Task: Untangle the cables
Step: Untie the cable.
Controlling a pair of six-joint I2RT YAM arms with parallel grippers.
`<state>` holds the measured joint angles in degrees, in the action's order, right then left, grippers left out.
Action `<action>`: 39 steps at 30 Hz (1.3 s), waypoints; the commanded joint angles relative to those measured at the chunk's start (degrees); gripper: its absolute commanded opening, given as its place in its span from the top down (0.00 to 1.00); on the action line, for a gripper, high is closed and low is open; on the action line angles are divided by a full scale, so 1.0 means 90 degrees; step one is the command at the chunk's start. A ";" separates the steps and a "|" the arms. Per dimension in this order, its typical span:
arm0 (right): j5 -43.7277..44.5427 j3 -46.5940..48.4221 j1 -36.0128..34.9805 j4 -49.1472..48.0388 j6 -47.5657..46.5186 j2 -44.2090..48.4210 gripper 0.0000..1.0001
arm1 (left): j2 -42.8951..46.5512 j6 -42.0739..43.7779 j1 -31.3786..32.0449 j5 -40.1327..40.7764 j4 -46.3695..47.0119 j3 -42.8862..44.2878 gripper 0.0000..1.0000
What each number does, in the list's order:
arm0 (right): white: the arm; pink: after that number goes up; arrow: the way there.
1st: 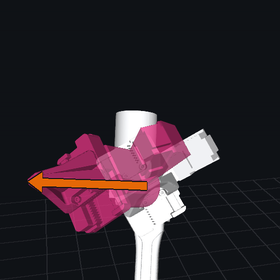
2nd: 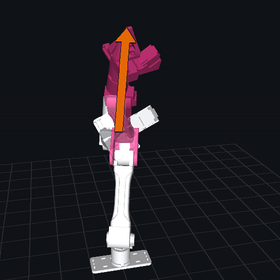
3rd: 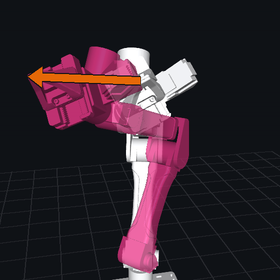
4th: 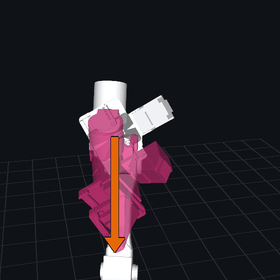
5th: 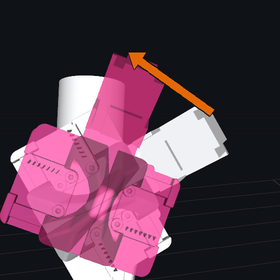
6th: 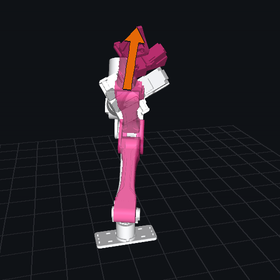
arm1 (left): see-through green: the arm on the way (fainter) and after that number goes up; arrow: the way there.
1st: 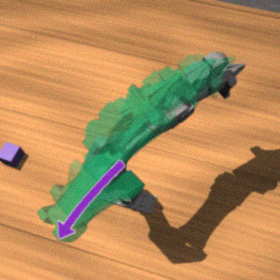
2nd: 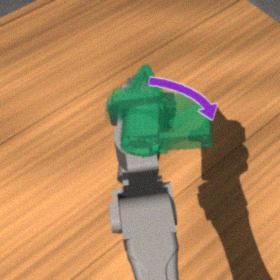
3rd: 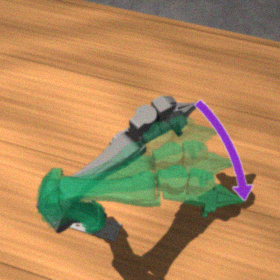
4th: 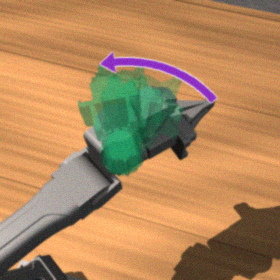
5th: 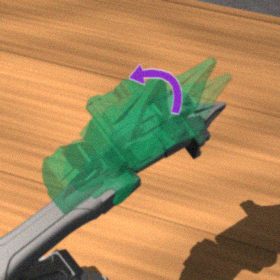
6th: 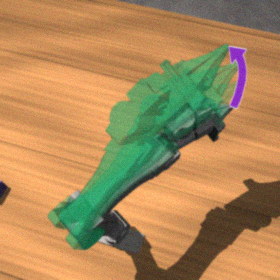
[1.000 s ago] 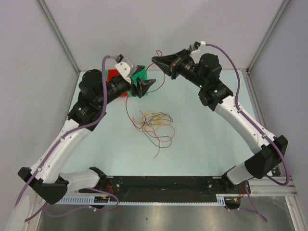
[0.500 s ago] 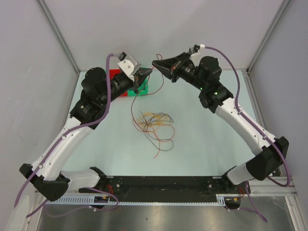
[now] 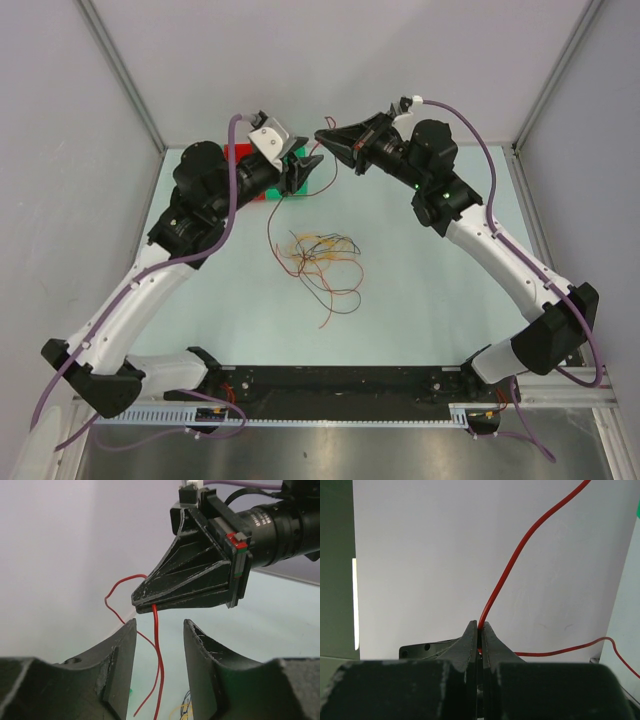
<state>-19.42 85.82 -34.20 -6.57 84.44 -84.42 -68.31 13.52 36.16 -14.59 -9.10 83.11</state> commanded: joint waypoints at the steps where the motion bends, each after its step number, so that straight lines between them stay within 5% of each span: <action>1: -0.0127 0.0044 -0.0058 -0.0364 0.0090 0.0220 1.00 | 0.0003 0.0216 0.0044 0.0195 0.0162 -0.0084 0.54; 8: -0.0118 0.0044 -0.0097 -0.0325 0.0051 0.0269 1.00 | -0.0183 0.0266 0.0044 0.0196 0.0249 -0.0113 0.66; 13: -0.0157 0.0015 -0.0146 -0.0305 0.0051 0.0259 1.00 | -0.0251 0.0207 0.0044 0.0176 0.0299 -0.0026 1.00; 27: -0.0166 -0.0434 -0.0214 -0.0032 -0.0379 0.0182 1.00 | -0.0681 -0.0447 0.0044 0.0684 -0.1634 0.2512 1.00; 39: -0.0518 -0.0561 -0.0478 0.0407 -0.0837 -0.0102 0.50 | -0.0975 -0.0721 0.0044 0.0888 -0.2650 0.4008 1.00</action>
<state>-19.59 83.18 -37.06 -11.57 81.69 -83.18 -78.56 8.78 36.73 -9.19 -39.81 113.73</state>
